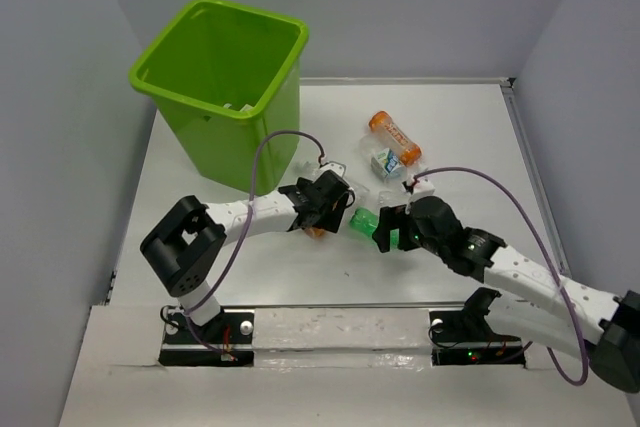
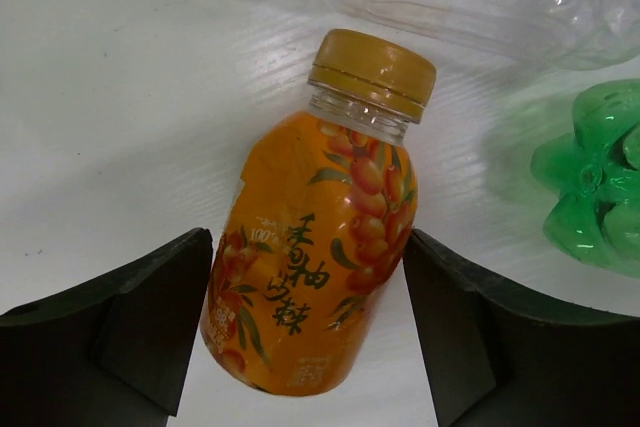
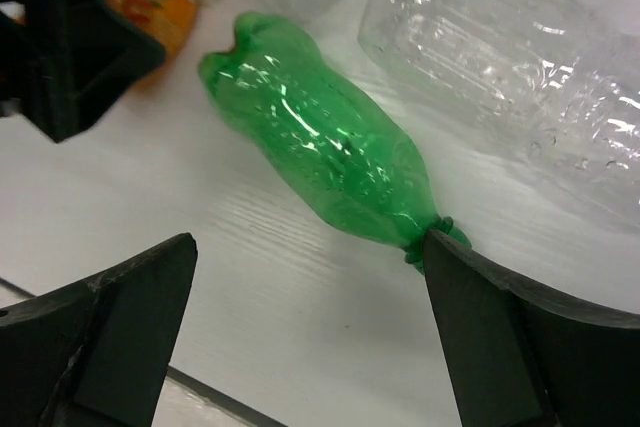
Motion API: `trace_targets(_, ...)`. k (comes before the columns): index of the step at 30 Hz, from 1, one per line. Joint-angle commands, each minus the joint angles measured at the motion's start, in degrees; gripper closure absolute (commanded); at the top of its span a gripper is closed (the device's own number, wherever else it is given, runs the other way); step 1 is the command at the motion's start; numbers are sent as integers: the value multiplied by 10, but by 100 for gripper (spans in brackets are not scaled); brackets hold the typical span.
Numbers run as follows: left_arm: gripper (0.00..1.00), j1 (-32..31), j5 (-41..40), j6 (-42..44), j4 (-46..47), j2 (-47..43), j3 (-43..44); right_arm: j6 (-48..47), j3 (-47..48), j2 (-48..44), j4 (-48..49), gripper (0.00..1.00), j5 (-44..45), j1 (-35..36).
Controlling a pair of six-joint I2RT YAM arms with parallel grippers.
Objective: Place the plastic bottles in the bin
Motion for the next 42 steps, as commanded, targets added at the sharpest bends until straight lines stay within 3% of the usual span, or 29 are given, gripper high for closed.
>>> trace_targets(1, 18, -1, 18, -4, -15, -21, -2, -26, 50, 83, 8, 0, 17, -1)
trace_targets(10, 51, -1, 53, -21, -5, -100, -57, -47, 111, 217, 15, 0, 56, -1)
trace_targets(12, 59, -1, 73, -23, -5, -157, -65, -63, 123, 236, 18, 0, 41, -1)
trace_targets(19, 59, -2, 107, -29, -28, -306, -24, -68, 149, 306, 22, 0, 0, -1)
trace_targets(25, 59, -1, 70, -14, -43, -377, 108, -45, 115, 320, 45, 12, -35, -1)
trace_targets(26, 59, 0, 63, -7, -25, -380, 120, -43, 110, 319, 46, 20, -36, -1)
trace_targets(27, 59, 1, 55, 1, -13, -383, 133, -40, 105, 316, 47, 20, -37, -1)
trace_targets(28, 59, 3, 41, 14, -4, -380, 147, -35, 100, 309, 48, 29, -40, -1)
trace_targets(30, 58, 21, 25, 29, -4, -367, 211, -30, 88, 295, 48, 37, -42, -1)
trace_targets(31, 58, 29, 0, 43, -7, -351, 254, -23, 84, 276, 48, 47, -44, 6)
trace_targets(32, 58, 40, -10, 48, -6, -343, 271, -20, 80, 264, 48, 51, -48, 11)
trace_targets(33, 58, 77, -15, 51, 1, -336, 286, -17, 72, 253, 49, 56, -51, 11)
trace_targets(36, 59, 176, -2, 43, 24, -307, 328, 4, 61, 202, 42, 58, -52, 35)
trace_targets(39, 60, 233, -21, 31, 48, -264, 357, 29, 64, 150, 10, 59, -13, 74)
trace_targets(42, 59, 304, 10, 12, 44, -211, 389, 40, 80, 109, -10, 59, -8, 100)
